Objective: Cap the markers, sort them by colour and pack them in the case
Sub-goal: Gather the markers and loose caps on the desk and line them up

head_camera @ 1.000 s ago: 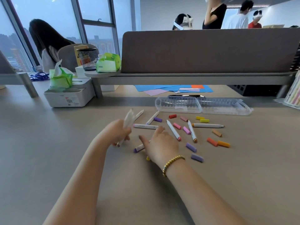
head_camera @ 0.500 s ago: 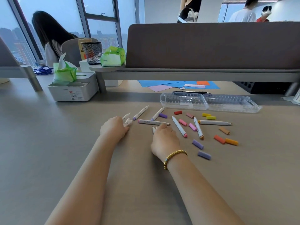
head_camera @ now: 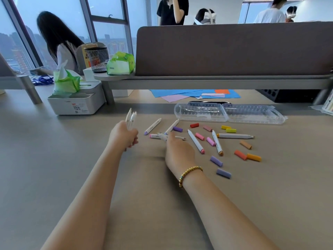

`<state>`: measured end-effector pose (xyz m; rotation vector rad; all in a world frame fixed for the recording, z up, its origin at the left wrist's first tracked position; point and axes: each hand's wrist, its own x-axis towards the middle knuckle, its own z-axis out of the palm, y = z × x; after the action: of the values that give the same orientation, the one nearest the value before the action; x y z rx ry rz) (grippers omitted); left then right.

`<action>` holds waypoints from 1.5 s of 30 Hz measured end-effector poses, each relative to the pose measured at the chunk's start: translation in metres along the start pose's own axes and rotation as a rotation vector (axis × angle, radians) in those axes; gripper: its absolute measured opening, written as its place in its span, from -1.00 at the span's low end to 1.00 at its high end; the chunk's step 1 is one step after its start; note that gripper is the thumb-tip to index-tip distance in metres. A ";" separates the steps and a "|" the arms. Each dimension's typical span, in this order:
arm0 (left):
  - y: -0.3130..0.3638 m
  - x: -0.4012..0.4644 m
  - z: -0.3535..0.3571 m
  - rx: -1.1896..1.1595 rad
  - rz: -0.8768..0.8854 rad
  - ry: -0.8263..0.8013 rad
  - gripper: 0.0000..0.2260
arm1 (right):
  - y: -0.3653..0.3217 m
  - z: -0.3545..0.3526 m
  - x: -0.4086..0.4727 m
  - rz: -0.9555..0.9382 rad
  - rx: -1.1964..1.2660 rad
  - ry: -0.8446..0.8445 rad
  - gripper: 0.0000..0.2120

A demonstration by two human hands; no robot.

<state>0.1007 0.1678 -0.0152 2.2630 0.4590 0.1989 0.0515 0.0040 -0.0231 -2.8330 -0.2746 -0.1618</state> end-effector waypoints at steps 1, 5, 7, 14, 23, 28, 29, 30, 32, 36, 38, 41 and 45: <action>0.002 0.006 0.002 -0.038 0.013 0.034 -0.88 | -0.001 0.002 0.003 -0.032 -0.012 0.012 -0.61; 0.007 0.031 0.011 0.062 0.094 0.016 -0.85 | 0.000 0.006 0.019 -0.113 -0.046 0.077 -0.72; 0.009 0.044 0.015 0.160 0.105 -0.014 -0.80 | 0.001 0.008 0.028 -0.130 -0.059 0.097 -0.74; 0.030 0.063 0.028 0.226 0.069 -0.189 -0.77 | 0.018 0.002 0.040 -0.154 -0.058 -0.002 -0.72; 0.036 0.052 0.034 0.505 0.089 -0.233 -0.79 | 0.025 -0.004 0.038 -0.101 -0.030 -0.045 -0.71; 0.034 0.038 0.026 0.388 0.025 -0.243 -0.78 | 0.024 -0.015 0.030 0.001 0.081 -0.172 -0.58; 0.033 0.037 0.026 0.335 0.004 -0.239 -0.78 | 0.024 -0.017 0.029 0.021 0.095 -0.182 -0.62; 0.030 0.036 0.027 0.293 -0.013 -0.228 -0.77 | 0.024 -0.018 0.027 0.033 0.106 -0.184 -0.68; 0.025 0.033 0.031 0.221 -0.026 -0.176 -0.73 | 0.024 -0.020 0.024 0.042 0.127 -0.178 -0.77; 0.023 0.029 0.039 0.059 -0.004 -0.106 -0.79 | 0.022 -0.021 0.016 0.056 0.143 -0.154 -0.74; 0.023 0.028 0.043 -0.042 -0.003 -0.093 -0.87 | 0.021 -0.018 0.013 0.066 0.113 -0.113 -0.72; 0.022 0.029 0.045 -0.178 -0.021 -0.077 -0.95 | 0.022 -0.014 0.011 0.107 0.106 -0.071 -0.71; 0.018 0.026 0.042 -0.169 -0.001 -0.068 -0.92 | 0.025 -0.012 0.015 0.125 0.063 -0.116 -0.63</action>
<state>0.1415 0.1377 -0.0302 2.0974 0.3927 0.1536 0.0699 -0.0207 -0.0169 -2.7906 -0.1242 0.0373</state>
